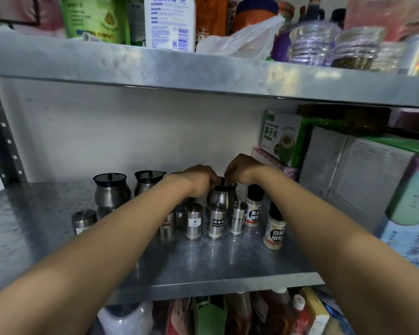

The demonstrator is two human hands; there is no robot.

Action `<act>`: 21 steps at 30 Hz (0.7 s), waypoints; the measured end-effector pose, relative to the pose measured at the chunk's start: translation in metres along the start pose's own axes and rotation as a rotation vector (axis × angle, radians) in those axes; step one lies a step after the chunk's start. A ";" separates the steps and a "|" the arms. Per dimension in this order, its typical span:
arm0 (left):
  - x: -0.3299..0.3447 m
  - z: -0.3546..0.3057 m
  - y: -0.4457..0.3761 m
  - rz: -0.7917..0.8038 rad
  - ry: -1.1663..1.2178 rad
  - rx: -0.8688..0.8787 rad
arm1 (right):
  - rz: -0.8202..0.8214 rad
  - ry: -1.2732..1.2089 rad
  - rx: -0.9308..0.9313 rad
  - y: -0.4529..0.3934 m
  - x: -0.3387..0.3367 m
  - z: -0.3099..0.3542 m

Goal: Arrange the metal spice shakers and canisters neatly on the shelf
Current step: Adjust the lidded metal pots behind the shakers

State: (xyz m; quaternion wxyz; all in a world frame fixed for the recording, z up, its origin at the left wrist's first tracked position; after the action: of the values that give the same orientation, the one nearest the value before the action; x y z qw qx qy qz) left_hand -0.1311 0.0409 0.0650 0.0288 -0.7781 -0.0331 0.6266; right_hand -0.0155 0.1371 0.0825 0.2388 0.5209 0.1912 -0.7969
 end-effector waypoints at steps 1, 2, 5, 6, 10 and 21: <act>-0.001 0.001 0.000 -0.003 0.016 0.000 | 0.017 0.011 -0.014 0.000 0.003 0.000; -0.001 0.002 0.000 -0.004 0.028 0.002 | 0.015 0.024 -0.024 -0.001 0.006 0.001; -0.001 0.003 0.000 -0.019 0.041 0.010 | -0.030 0.065 -0.029 -0.004 0.008 0.003; -0.001 0.004 -0.001 -0.028 0.041 0.011 | -0.029 0.084 -0.034 -0.005 0.009 0.005; -0.005 0.000 -0.004 0.044 -0.018 -0.010 | -0.006 0.132 -0.054 -0.008 0.014 0.009; -0.006 0.013 -0.012 0.144 -0.170 -0.045 | -0.039 0.164 -0.029 -0.018 0.020 0.007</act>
State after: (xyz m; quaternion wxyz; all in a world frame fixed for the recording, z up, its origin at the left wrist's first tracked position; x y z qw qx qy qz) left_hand -0.1457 0.0523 0.0694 -0.0367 -0.7229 0.0066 0.6900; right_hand -0.0378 0.1444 0.0678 0.2144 0.5769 0.2318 -0.7533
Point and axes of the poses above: each hand's wrist, its own y-axis away from the middle knuckle, its own x-axis out of the palm, z = x × y, the point moved 3 cm from there along -y, towards the middle knuckle, and after that the axes turned 3 degrees about x, right-handed, at the moved point
